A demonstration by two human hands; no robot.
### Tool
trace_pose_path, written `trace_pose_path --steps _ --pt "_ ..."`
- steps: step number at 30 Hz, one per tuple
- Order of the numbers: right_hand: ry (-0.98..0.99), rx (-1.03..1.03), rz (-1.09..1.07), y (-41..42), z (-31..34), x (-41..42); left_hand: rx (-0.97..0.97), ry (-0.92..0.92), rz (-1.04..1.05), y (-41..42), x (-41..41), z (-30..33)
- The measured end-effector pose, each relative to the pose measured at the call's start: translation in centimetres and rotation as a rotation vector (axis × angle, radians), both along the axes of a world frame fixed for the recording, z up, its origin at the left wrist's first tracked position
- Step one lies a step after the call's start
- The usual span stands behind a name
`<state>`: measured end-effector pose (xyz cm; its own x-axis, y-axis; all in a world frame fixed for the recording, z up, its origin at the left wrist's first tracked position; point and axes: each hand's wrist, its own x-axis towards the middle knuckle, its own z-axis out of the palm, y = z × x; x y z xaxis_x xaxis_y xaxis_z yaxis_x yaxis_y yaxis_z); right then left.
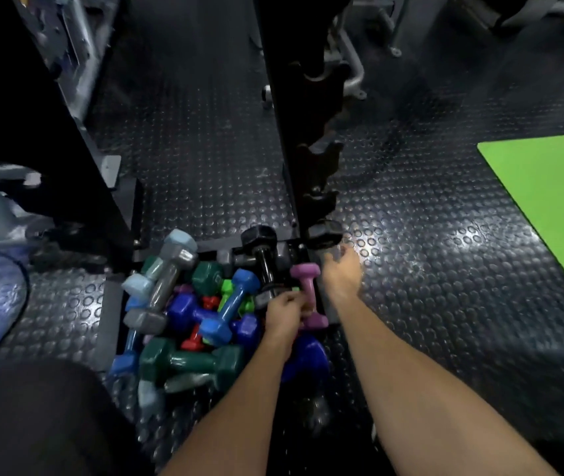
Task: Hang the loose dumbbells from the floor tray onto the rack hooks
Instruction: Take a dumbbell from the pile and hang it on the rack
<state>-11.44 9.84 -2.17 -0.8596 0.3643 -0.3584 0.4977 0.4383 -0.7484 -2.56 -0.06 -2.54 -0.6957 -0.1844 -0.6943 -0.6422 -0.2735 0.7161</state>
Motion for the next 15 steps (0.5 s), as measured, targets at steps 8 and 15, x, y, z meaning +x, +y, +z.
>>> trace_pose_path --steps 8,15 --pt "-0.11 0.09 0.015 0.3 -3.7 6.8 -0.502 -0.145 -0.397 -0.6 5.8 -2.7" --pt "-0.489 0.091 0.153 2.8 -7.1 11.6 -0.851 -0.236 -1.008 0.8 7.8 -6.1"
